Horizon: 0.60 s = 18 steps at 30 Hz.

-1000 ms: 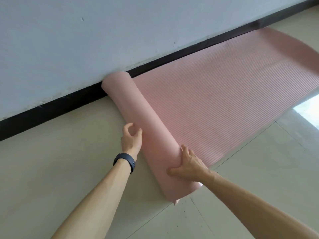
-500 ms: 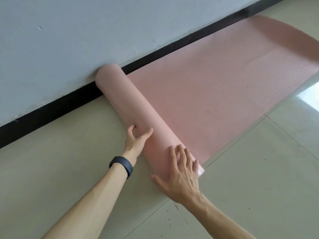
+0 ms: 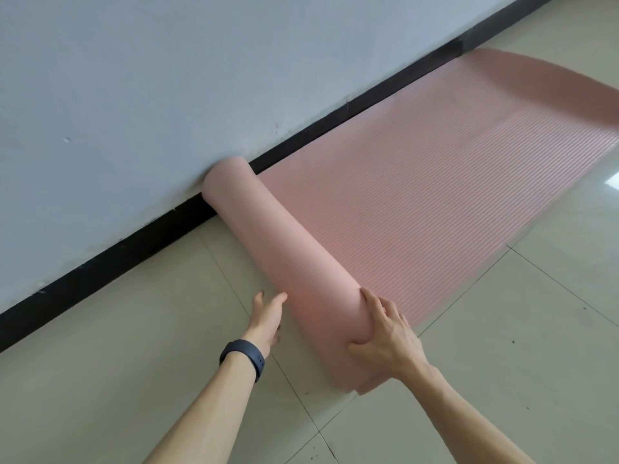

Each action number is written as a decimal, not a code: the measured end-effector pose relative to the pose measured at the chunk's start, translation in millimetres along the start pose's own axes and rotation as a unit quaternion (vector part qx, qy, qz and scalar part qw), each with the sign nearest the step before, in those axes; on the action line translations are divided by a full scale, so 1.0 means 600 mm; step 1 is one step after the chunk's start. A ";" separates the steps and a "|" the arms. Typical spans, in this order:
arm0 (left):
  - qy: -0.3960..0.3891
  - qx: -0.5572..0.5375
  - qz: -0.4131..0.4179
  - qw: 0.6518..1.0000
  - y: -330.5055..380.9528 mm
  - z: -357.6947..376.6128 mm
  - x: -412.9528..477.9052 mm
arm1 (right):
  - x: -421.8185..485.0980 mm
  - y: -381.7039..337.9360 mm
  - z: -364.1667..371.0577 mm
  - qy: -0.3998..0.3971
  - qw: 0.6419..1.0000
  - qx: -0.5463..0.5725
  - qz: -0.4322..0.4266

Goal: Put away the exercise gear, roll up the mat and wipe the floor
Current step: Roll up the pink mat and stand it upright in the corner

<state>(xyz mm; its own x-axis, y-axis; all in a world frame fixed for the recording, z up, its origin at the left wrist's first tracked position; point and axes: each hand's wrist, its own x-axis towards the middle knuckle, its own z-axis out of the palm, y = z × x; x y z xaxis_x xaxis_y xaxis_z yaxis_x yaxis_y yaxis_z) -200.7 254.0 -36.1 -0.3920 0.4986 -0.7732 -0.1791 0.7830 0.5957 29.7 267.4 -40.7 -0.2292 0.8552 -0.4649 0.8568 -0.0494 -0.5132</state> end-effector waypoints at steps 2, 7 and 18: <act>-0.011 -0.019 -0.027 0.999 0.007 0.028 -0.005 | 0.014 0.020 -0.020 -0.020 0.999 0.044 0.007; -0.055 -0.025 -0.024 0.998 0.050 0.095 -0.025 | 0.029 0.056 -0.061 0.005 0.997 0.066 0.034; -0.149 0.315 0.078 0.934 0.187 0.184 -0.029 | 0.059 0.040 -0.079 0.043 0.974 -0.222 0.000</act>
<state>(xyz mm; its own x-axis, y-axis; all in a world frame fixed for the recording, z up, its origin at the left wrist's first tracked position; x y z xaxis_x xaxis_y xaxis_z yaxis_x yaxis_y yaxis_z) -114.2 374.5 19.9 -0.0836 0.6333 -0.7694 0.4619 0.7088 0.5332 64.0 321.2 -35.1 -0.2059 0.8963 -0.3928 0.9765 0.1621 -0.1419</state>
